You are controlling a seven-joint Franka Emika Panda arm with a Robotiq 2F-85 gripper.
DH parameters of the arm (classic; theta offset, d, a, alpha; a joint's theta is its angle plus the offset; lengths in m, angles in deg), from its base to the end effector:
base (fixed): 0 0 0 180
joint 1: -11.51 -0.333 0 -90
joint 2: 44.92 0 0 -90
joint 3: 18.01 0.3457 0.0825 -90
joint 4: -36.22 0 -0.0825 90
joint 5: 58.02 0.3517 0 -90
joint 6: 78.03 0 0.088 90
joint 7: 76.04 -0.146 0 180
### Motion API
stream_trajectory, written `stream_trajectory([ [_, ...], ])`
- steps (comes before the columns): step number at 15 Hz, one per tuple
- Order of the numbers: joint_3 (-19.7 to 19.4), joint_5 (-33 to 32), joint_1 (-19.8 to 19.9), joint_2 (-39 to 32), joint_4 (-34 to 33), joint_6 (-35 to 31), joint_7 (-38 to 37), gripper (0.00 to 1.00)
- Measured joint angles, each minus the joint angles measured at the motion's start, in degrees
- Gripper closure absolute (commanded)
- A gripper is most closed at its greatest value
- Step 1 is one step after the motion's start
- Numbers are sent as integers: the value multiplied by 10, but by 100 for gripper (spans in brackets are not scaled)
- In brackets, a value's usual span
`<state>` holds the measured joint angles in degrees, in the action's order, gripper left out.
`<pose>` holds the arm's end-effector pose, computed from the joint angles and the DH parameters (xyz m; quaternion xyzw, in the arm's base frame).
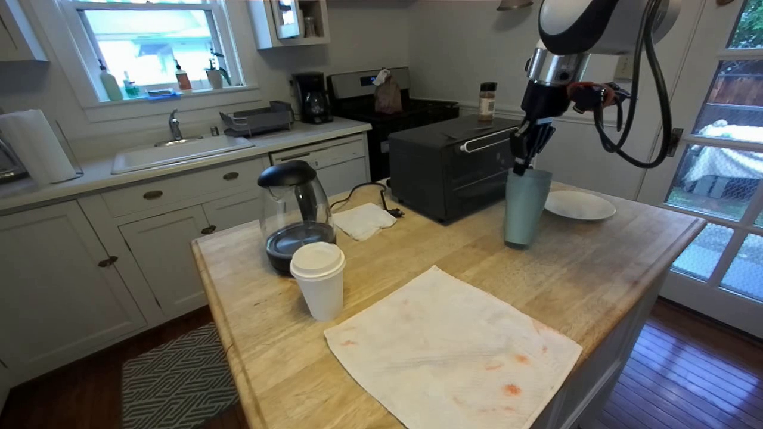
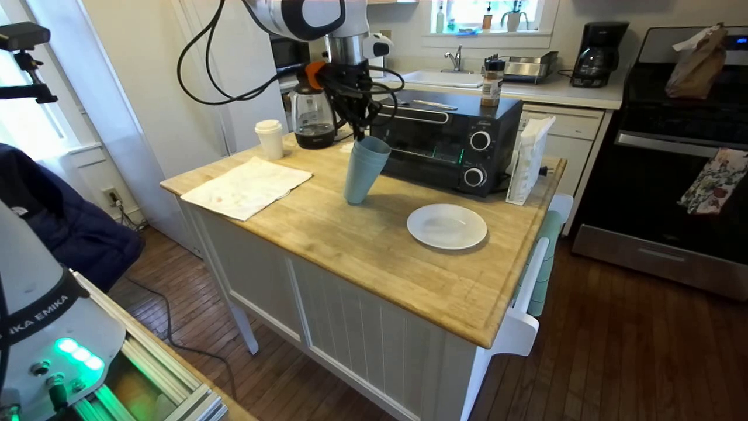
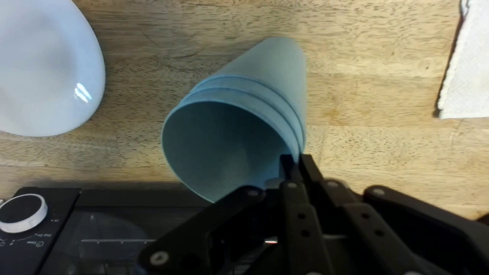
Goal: Stack the blue cups
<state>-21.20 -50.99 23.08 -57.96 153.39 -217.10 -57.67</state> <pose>0.5715 -0.1457 0.3567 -0.9962 0.0105 -0.0850 0.0138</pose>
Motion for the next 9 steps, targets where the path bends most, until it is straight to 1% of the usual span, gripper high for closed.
stream_trajectory([
  [7, -13, -73, -20, 7, 24, -48, -67, 99],
  [8, -15, -84, -22, 8, 28, -54, -77, 76],
  [9, -17, -93, -24, 8, 30, -58, -86, 68],
])
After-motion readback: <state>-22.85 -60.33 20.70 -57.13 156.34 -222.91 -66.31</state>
